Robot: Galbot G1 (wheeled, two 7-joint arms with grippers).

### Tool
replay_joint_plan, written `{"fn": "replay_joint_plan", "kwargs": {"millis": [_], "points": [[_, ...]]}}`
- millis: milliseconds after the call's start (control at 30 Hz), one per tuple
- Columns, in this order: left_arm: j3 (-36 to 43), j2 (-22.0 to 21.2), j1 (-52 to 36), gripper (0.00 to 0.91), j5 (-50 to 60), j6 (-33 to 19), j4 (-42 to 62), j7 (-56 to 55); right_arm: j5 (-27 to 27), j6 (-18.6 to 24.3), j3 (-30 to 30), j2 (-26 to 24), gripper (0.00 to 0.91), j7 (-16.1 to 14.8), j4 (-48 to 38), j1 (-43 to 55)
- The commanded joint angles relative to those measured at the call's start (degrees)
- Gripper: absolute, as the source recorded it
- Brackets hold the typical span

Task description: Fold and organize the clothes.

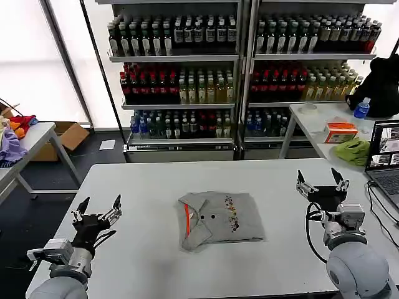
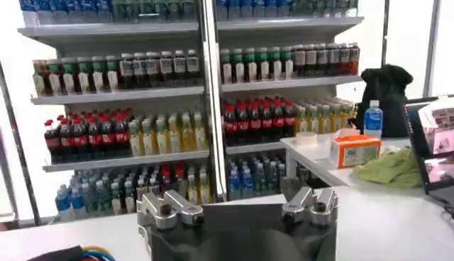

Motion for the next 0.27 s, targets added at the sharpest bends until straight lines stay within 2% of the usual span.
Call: {"fn": "replay_joint_plan", "kwargs": {"millis": [33,267], "points": [[-0.04,0.09,0.12,0.907,0.87,0.30,-0.03,1.96,-0.11,0.11,0.82,1.09,0.907,0.30,0.42,-0.47],[0.24,0.09,0.37,0.907,1.15,0.31,-0.16,2.93,-0.20,0.16,1.23,1.88,0.907,0.57,0.72,-1.36]]}}
